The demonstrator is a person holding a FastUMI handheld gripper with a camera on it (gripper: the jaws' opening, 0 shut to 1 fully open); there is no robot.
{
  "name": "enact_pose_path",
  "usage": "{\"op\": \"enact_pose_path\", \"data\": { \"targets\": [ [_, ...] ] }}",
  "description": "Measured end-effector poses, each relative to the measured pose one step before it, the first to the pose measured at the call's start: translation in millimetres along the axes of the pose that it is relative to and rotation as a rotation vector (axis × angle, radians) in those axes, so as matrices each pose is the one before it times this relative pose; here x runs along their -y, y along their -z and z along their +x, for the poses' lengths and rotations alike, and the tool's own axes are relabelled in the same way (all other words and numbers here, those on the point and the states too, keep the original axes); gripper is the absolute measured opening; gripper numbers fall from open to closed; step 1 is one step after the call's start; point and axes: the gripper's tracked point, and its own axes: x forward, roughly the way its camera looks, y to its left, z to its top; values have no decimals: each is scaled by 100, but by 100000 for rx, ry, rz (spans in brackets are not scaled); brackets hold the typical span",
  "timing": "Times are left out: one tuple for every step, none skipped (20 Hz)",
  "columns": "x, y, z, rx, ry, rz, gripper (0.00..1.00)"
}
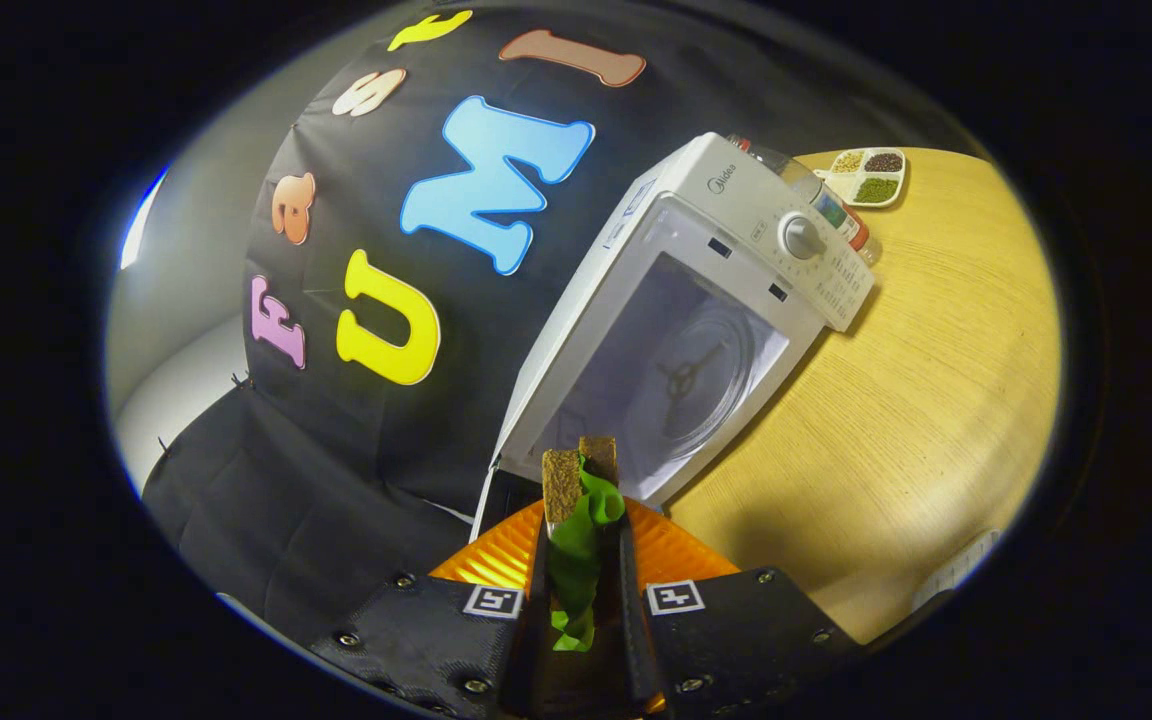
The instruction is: Open the microwave, put the food inside, and close the microwave door.
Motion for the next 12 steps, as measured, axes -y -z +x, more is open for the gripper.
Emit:
{"op": "enact_pose_path", "data": {
  "targets": [
    [189,-257,922,1271,-68,895,30],
    [135,-234,904,1558,-183,699,30],
    [203,-301,1001,1745,-298,653,30],
    [174,-287,845,1819,-205,614,30],
    [252,-293,948,1719,-189,555,30],
    [205,-219,891,1853,-105,394,30],
    [240,-371,864,2650,-60,-443,30],
    [255,-178,808,2026,195,-160,30],
    [338,-90,930,1416,315,374,30],
    [273,-11,791,1452,351,-26,30],
    [286,-145,876,1640,307,-407,30],
    [253,-174,753,2009,485,-700,30]
  ]
}}
